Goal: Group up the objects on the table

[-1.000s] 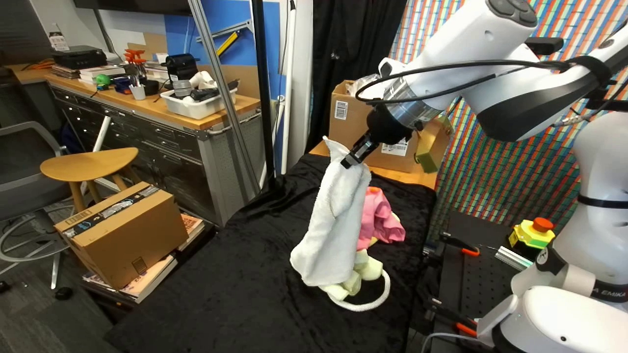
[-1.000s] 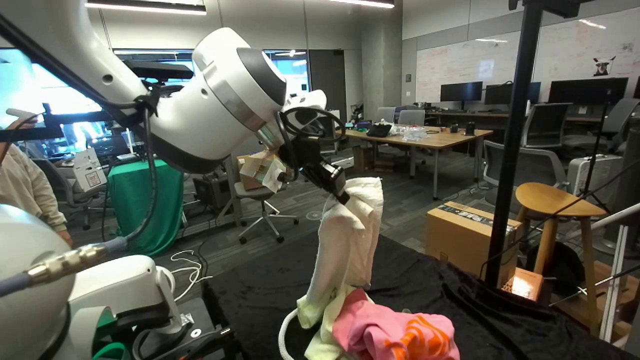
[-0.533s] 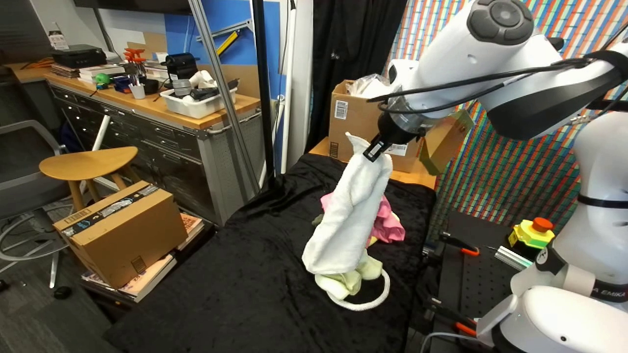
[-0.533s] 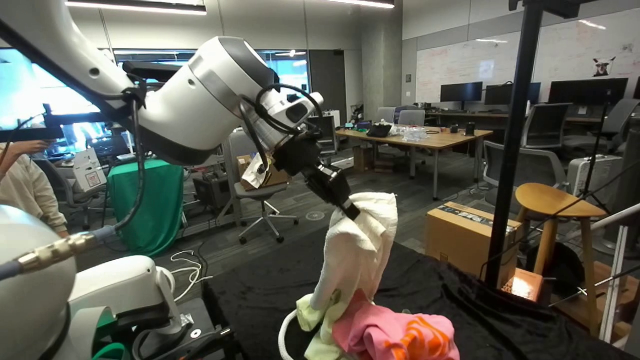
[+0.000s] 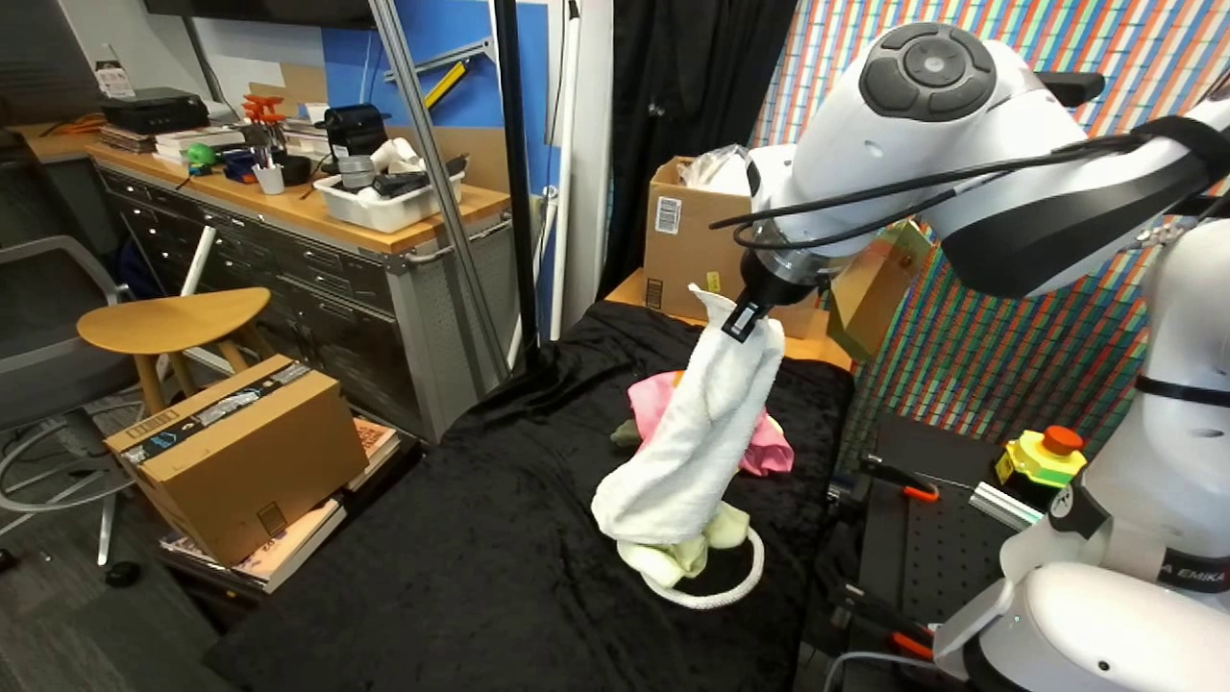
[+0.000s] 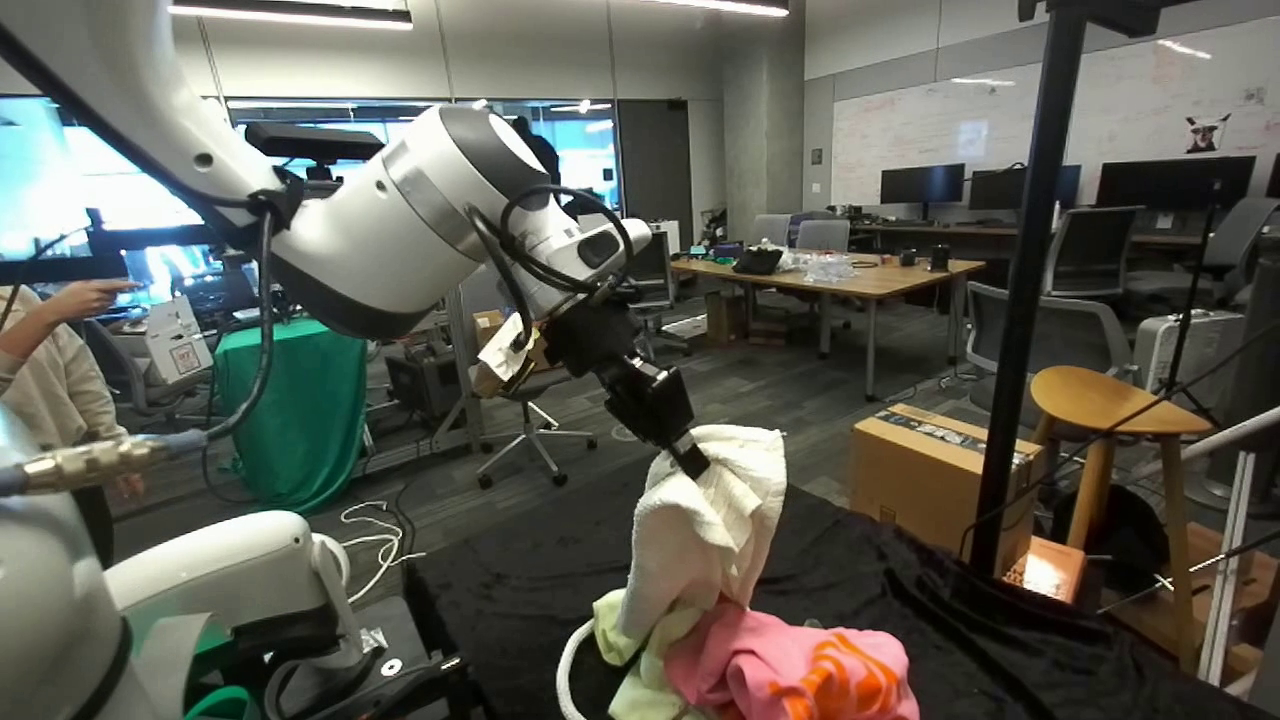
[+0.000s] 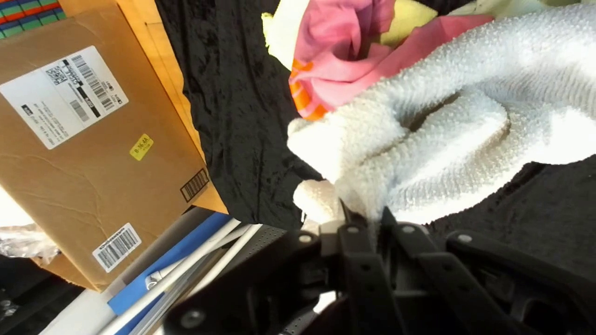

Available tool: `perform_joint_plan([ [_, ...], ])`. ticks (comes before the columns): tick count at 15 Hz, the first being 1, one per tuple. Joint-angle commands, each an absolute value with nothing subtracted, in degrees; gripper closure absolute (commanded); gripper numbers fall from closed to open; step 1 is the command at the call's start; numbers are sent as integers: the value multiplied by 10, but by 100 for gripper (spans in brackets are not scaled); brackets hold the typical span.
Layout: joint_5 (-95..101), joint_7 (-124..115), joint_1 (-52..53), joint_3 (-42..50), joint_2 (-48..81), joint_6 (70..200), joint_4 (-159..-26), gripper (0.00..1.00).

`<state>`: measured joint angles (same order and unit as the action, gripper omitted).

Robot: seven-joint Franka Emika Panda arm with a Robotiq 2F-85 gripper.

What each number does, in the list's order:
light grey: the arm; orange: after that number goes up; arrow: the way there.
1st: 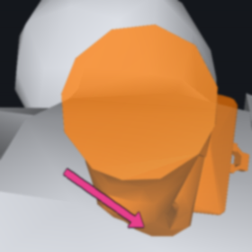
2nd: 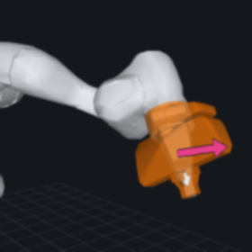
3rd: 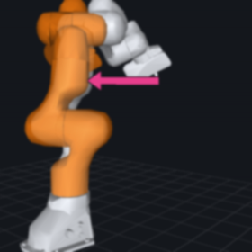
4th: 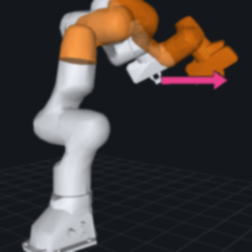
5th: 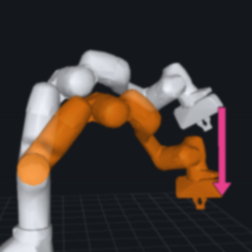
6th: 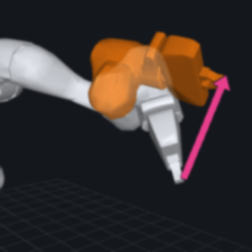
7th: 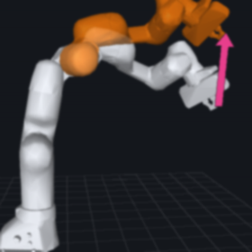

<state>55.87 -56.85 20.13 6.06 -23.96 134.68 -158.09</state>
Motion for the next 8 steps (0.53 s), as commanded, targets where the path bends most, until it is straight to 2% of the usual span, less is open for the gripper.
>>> perform_joint_plan([
  [1, 518, -517, 138, 0, -225, 1372, -1572, 61],
  [8, 419, -421, 93, -31, -230, 1375, -1577, 9],
])
